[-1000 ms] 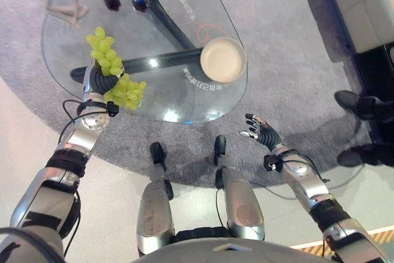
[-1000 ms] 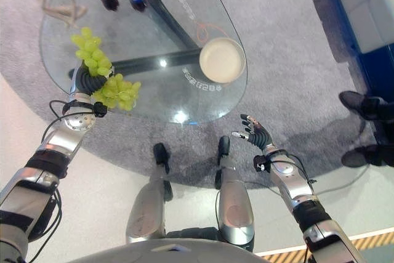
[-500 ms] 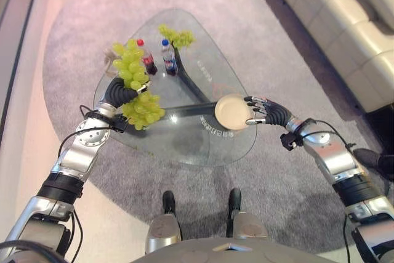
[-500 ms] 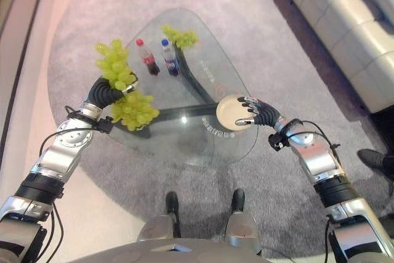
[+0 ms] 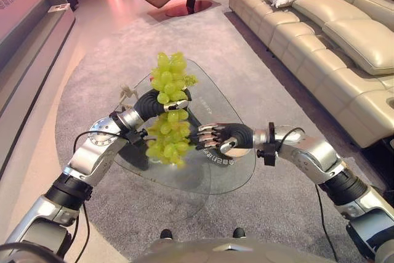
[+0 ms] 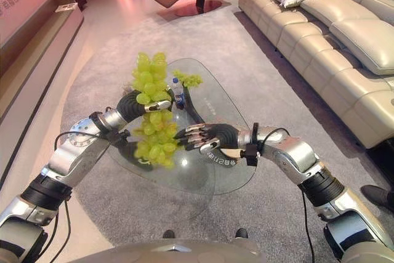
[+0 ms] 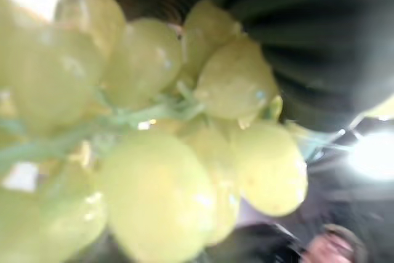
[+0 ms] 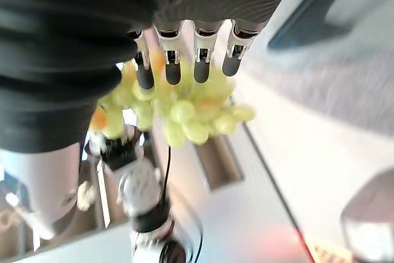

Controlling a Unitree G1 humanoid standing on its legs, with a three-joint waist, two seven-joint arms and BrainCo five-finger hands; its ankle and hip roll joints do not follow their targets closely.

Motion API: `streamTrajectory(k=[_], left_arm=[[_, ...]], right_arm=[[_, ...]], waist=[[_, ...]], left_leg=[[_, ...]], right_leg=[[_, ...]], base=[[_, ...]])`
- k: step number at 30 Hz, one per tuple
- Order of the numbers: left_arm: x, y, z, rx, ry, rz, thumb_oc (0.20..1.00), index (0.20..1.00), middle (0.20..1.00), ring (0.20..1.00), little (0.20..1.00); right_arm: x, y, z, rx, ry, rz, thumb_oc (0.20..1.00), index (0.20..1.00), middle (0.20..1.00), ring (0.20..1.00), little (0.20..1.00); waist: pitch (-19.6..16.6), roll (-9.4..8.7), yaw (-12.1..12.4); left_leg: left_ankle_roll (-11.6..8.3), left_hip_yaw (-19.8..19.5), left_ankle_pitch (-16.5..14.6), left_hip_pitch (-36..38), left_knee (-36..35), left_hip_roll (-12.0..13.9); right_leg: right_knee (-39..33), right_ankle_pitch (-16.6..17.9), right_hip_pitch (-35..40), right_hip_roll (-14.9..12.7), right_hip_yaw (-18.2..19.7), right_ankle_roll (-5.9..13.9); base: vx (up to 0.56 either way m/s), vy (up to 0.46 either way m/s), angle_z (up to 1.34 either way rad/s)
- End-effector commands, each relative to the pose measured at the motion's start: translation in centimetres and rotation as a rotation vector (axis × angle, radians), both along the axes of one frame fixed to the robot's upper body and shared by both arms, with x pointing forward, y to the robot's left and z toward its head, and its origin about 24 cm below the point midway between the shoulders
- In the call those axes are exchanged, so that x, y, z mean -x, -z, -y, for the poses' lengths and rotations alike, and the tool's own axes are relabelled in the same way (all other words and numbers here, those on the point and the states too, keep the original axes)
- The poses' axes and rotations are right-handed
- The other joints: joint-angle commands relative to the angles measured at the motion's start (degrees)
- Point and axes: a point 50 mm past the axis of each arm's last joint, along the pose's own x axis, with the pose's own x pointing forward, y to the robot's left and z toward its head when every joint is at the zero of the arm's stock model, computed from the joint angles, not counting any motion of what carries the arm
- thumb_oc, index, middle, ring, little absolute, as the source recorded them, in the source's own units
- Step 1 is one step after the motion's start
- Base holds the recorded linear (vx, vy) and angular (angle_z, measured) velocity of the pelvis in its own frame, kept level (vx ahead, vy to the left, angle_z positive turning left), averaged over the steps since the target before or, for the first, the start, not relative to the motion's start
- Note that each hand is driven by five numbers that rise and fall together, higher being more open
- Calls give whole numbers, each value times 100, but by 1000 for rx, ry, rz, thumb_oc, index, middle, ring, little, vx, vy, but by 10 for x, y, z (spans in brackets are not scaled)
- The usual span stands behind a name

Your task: Pick up fruits into the plate

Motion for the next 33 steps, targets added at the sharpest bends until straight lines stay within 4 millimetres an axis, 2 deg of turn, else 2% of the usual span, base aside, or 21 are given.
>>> streamTrajectory(k=[1, 7, 14, 18, 22, 23, 25, 26, 28, 30, 33], left_arm=[[-7, -39, 15, 59, 117, 102, 200, 200, 200, 200, 200], [-1, -36, 29, 92, 213, 52, 200, 200, 200, 200, 200], [2, -27, 32, 103, 230, 15, 200, 200, 200, 200, 200], [2, -25, 30, 106, 185, 27, 200, 200, 200, 200, 200], [0, -25, 17, 93, 110, 54, 200, 200, 200, 200, 200], [-1, -29, 6, 93, 67, 73, 200, 200, 200, 200, 200], [-2, -31, 0, 91, 45, 84, 200, 200, 200, 200, 200], [-3, -35, -9, 92, 12, 100, 200, 200, 200, 200, 200], [-4, -38, -14, 96, -10, 110, 200, 200, 200, 200, 200], [-5, -41, -25, 102, -49, 132, 200, 200, 200, 200, 200], [-5, -39, -31, 119, -67, 137, 200, 200, 200, 200, 200]], right_arm=[[4, -28, -27, -116, -109, 44, 1000, 1000, 1000, 1000, 1000], [7, -37, -39, -197, -94, 70, 1000, 1000, 1000, 1000, 1000], [5, -44, -40, -277, -23, 110, 1000, 1000, 1000, 1000, 1000], [3, -45, -37, -284, 3, 142, 1000, 1000, 1000, 1000, 1000], [2, -42, -23, -230, -10, 174, 1000, 1000, 1000, 1000, 1000], [0, -42, -10, -208, -14, 197, 1000, 1000, 1000, 1000, 1000], [-3, -44, -1, -213, 2, 217, 1000, 1000, 1000, 1000, 1000], [-9, -51, 12, -244, 68, 240, 1000, 1000, 1000, 1000, 1000], [-14, -57, 21, -273, 123, 255, 1000, 1000, 1000, 1000, 1000], [-23, -64, 38, -349, 231, 275, 1000, 1000, 1000, 1000, 1000], [-30, -68, 49, -429, 349, 283, 1000, 1000, 1000, 1000, 1000]], waist=[[-147, -133, 8], [-171, -111, -36], [-171, -95, -56], [-143, -71, -64], [-142, -77, -57], [-149, -93, -45], [-152, -106, -34], [-152, -128, -22], [-156, -137, -25], [-163, -142, -28], [-162, -135, -26]], left_leg=[[0, 14, -825, 132, 117, -32], [15, 45, -838, 166, 105, -18], [34, 34, -862, 161, 120, -29], [45, 29, -869, 175, 126, -27], [47, 21, -869, 180, 122, -20], [34, 27, -855, 164, 120, -9], [22, 24, -849, 160, 118, 3], [3, 19, -842, 152, 120, 20], [-3, 10, -840, 144, 118, 22], [-9, 4, -840, 131, 121, 32], [2, 0, -865, 129, 124, 30]], right_leg=[[159, -635, 333, -155, -190, 154], [146, -600, 313, -178, -111, 174], [149, -589, 287, -202, -56, 183], [165, -599, 292, -208, -47, 177], [161, -607, 307, -216, -59, 181], [153, -602, 308, -224, -79, 185], [155, -597, 308, -226, -101, 189], [156, -597, 313, -225, -122, 194], [160, -602, 307, -218, -134, 186], [165, -606, 301, -215, -158, 182], [157, -629, 314, -214, -183, 174]], base=[[-3, 1, -4], [0, 0, 0], [5, 5, -4], [0, 0, 0], [0, 0, 0], [0, 0, 0], [0, 0, 0], [0, 0, 0], [0, 0, 0], [0, 0, 0], [0, 0, 0]])
